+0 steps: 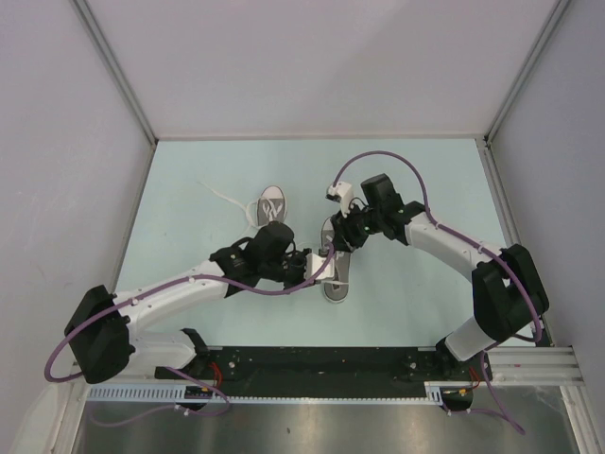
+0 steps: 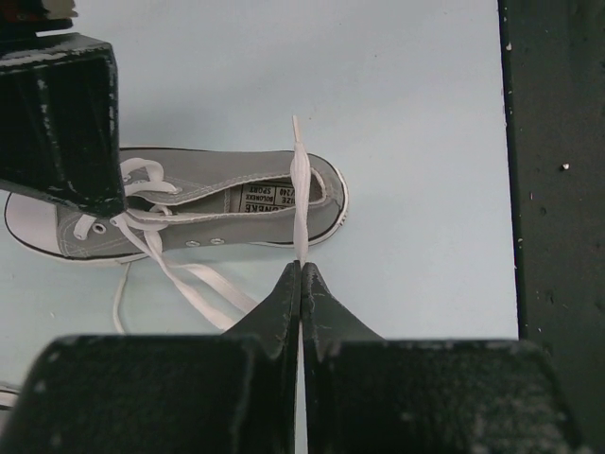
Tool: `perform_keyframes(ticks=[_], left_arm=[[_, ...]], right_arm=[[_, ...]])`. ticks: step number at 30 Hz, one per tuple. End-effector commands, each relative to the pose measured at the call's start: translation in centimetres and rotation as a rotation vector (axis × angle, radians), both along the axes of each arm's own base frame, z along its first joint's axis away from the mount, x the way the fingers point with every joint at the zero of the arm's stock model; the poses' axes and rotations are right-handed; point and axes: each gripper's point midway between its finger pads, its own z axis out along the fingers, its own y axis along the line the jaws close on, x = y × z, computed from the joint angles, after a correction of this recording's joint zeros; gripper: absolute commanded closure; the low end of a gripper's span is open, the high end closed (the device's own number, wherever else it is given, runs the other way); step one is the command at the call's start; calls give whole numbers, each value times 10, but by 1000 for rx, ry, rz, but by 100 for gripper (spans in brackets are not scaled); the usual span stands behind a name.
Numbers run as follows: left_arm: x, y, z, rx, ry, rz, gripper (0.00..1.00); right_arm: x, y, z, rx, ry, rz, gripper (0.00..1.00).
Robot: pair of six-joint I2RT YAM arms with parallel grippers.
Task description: Tie the shoes
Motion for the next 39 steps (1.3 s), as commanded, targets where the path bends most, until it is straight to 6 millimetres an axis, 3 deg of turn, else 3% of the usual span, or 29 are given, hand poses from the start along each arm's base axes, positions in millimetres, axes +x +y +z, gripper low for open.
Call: perform_keyframes(ticks=[1,11,13,14,15,17,26,39], left_arm=[[1,-7,12,-52,-8,11,100],[10,-3,14,-67,41,83,100],[14,1,15,-68,50,108,100],[16,2,15,-70,56,120,100],[19,3,17,-75,57,134,100],[25,7,16,-75,83,176,100],[56,27,13,-30,132,397,100],[85,8,24,-89,123,483,100]], right_arm=[[7,-6,-4,-69,-68,37,59],[13,-9,-17,-108,-73,33,63],[15,-11,-18,-114,-75,27,70],[14,-11,-18,-114,-74,26,77],[14,-11,-17,-109,-76,25,91],[16,-11,-12,-95,-75,11,100],[11,-12,14,5,-10,-43,100],[10,-16,11,40,68,-69,100]])
